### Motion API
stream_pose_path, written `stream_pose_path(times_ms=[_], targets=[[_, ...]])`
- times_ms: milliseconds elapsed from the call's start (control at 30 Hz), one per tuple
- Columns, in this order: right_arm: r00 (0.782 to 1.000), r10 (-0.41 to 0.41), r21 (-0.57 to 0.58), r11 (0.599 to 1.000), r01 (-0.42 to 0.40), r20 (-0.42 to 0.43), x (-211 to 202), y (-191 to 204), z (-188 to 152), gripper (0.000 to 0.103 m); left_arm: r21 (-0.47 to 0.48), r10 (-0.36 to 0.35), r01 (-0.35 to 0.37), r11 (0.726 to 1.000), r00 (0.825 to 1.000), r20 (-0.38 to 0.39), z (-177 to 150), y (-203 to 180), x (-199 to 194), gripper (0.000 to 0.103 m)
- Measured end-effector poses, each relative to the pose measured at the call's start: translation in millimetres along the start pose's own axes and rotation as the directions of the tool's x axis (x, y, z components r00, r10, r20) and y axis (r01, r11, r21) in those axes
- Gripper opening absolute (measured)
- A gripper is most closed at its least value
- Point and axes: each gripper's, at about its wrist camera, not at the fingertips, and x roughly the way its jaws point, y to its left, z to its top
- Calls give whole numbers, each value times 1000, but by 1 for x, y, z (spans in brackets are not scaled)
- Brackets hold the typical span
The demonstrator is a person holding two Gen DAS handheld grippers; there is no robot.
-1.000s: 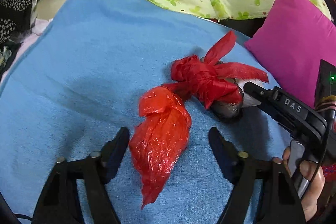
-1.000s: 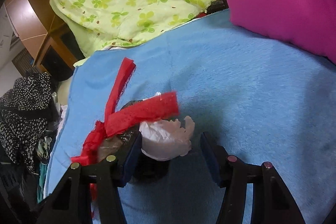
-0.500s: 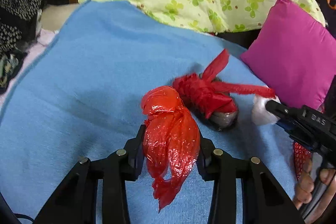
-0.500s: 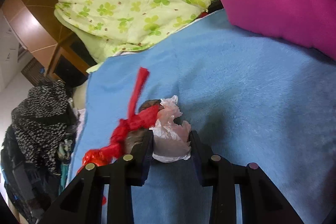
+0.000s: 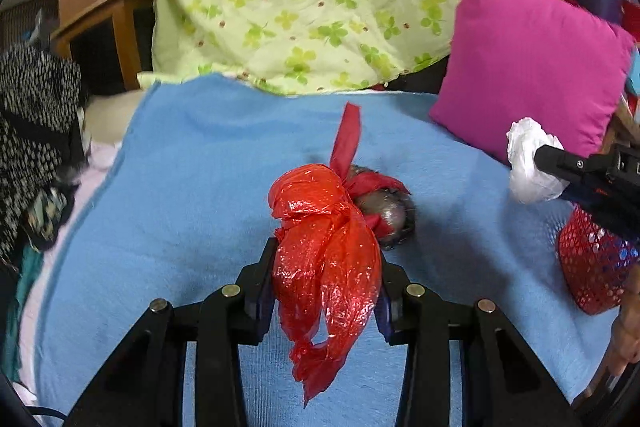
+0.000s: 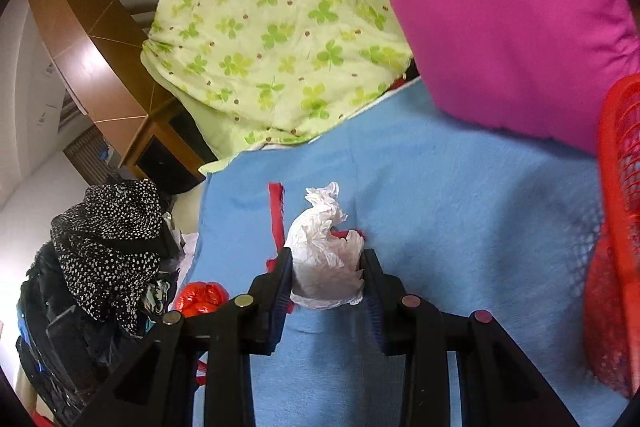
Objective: Collect trash
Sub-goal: 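Hold the white tissue ball above the wastebasket with the right gripper while the left gripper holds the red bag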
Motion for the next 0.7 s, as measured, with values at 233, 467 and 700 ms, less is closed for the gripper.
stream_pose_path(times_ms=[233,467,700], targets=[[999,-2,-8,1000,3,45,-28,-8,2,36,56,18,-20,998,999,38,2,-22,-17,43],[991,8,-40,999,-2,132,-65,-8,2,36,95,24,-31,995,997,75,7,-44,-31,43],[984,-14,-55,998,25,179,-96,-15,-6,36,123,17,-29,992,994,104,12,-64,-41,43]])
